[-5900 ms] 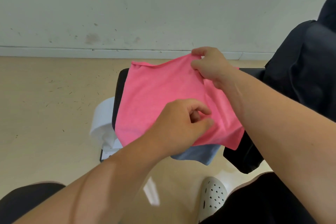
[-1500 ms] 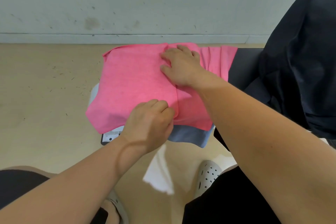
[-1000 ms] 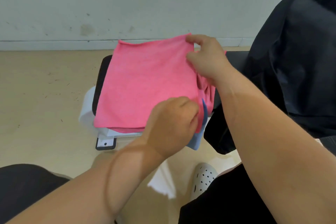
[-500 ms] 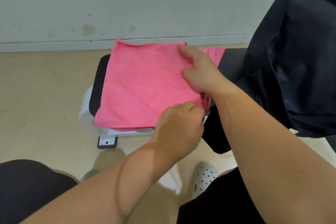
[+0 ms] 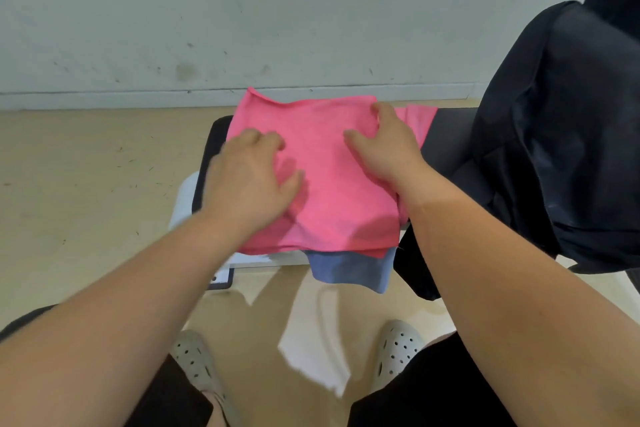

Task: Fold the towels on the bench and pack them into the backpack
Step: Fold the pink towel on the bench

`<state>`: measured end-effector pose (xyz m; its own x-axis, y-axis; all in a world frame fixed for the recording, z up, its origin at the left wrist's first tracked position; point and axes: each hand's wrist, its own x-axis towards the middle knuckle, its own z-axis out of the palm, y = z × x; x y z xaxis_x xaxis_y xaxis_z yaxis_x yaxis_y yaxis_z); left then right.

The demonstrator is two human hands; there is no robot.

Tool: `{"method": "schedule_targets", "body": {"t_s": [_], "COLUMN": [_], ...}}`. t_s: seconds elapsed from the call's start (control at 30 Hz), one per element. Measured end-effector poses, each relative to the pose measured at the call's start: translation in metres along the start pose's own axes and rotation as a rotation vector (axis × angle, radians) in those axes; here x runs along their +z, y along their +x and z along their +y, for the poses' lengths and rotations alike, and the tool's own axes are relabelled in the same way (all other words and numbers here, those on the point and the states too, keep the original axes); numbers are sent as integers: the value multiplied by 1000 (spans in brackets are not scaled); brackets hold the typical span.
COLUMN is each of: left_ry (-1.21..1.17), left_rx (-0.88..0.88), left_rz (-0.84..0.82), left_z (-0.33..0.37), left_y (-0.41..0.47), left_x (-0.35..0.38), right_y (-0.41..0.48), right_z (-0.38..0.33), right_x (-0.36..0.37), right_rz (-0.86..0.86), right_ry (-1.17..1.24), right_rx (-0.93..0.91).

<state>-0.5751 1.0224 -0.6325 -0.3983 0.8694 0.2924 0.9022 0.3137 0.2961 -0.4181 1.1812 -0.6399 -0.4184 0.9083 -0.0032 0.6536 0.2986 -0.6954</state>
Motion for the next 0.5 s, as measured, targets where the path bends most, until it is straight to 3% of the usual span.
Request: {"method": "schedule_targets", "body": {"t_s": [0.17,0.3,0.4,0.5], "left_ry": [87,-164,-417,-356], "left_rx": [-327,-457,-498,-416], "left_rz": [-215,-256,-218,-256], "left_z": [-42,-56,-62,-65], "left_y": [46,75,94,109], "left_x": [-1,8,12,18], "right_y": [22,46,59,66], "right_z": [-21,-27,-28,-28], "right_x": [4,5,5,10], "right_rz": [70,65,22,30], "right_ry": [96,-10,-112,-68], "right_rx": [164,241,250,248]}}
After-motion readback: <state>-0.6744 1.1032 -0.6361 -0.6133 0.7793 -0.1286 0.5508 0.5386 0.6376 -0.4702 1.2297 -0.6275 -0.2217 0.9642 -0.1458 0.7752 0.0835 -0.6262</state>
